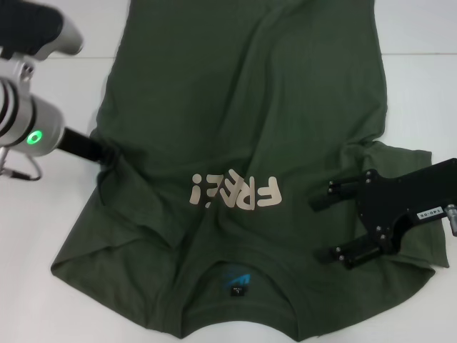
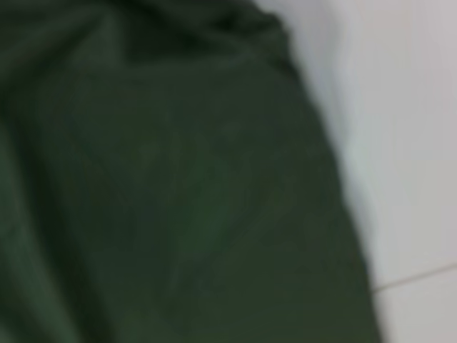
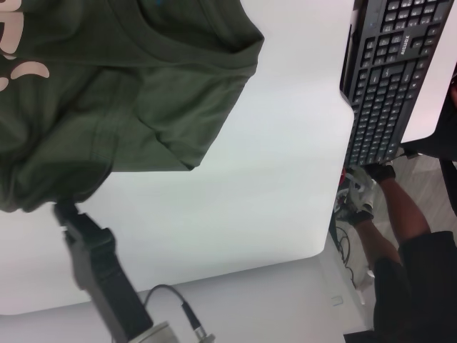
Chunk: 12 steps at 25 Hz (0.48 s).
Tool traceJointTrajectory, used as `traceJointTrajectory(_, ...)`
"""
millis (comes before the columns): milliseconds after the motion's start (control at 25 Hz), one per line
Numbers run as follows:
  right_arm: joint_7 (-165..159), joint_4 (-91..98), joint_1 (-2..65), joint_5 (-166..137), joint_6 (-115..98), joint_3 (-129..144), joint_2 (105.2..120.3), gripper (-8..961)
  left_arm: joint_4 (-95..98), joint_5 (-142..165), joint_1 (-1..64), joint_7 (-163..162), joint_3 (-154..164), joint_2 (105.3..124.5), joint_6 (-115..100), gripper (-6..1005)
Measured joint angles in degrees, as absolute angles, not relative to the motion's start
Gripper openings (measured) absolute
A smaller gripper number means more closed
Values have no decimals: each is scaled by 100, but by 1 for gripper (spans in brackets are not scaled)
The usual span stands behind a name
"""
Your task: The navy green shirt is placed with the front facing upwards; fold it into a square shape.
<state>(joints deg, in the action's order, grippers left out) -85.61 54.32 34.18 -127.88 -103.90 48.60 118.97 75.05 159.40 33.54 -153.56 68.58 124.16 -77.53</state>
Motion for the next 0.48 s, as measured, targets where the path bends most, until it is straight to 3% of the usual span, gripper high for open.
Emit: traceJointTrajectory(480,-8531,5433,3414,-12767,-10421,4861,11894,884,7384,14620,3929,-15156,6953,12414,-7943,3)
